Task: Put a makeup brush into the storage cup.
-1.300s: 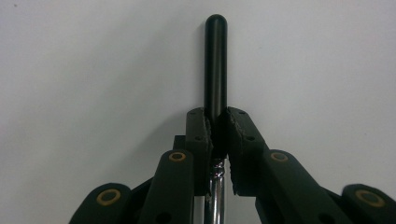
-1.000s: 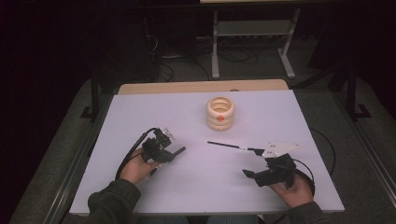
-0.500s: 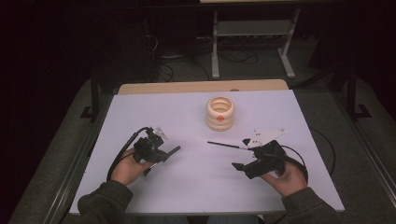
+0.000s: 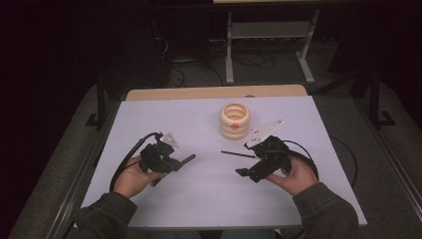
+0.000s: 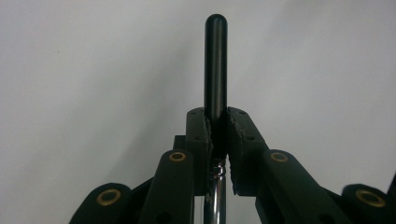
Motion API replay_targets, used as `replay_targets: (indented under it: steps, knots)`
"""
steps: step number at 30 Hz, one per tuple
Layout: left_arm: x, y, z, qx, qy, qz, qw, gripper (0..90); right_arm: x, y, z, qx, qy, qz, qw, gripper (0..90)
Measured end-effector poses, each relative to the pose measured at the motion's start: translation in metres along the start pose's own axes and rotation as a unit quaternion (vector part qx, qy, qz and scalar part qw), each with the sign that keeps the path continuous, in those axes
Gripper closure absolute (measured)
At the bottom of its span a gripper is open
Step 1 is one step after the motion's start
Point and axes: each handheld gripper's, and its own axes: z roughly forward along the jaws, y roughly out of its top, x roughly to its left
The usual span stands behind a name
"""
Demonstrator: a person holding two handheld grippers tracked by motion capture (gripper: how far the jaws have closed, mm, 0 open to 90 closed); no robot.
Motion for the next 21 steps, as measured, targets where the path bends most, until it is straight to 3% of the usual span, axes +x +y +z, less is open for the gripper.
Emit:
replay_targets:
  steps: [5,12,21]
  knots:
    - [-0.006,0.008,-0.006,-0.002,-0.005,0.014,0.9999,79.7,0.000,0.015,0.002,0.008,0.007,-0.014,0.9998,15.1]
    - [-0.008,0.013,-0.007,-0.016,-0.023,0.015,0.9995,79.7,-0.007,0.033,0.006,0.014,0.027,-0.022,0.9993,13.2]
    - [-0.024,0.024,-0.003,-0.016,-0.036,0.058,0.9976,79.7,-0.009,0.043,0.021,0.028,0.052,-0.044,0.9973,14.5]
